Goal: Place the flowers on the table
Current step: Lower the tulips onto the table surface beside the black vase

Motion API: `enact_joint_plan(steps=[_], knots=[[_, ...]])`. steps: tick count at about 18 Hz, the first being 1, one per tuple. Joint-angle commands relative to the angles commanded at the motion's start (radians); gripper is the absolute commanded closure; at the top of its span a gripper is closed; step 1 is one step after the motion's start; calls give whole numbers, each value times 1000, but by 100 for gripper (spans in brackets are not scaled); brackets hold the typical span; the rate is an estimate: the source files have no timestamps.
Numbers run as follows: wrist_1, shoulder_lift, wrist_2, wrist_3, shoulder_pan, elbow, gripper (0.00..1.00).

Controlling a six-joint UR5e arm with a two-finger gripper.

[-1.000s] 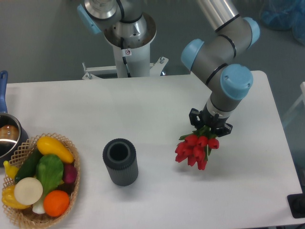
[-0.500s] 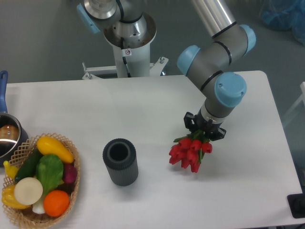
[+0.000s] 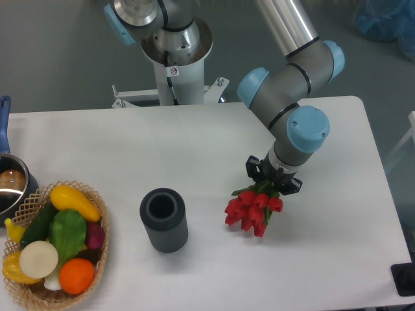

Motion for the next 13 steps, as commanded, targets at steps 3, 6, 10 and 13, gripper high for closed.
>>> enact_joint_plan(steps=[3, 6, 10, 13], knots=[[0, -8, 0, 2, 0, 0, 54], [0, -21, 0, 3, -8, 0, 54], [0, -20, 0, 3, -12, 2, 54], [2, -23, 0, 3, -12, 2, 50]])
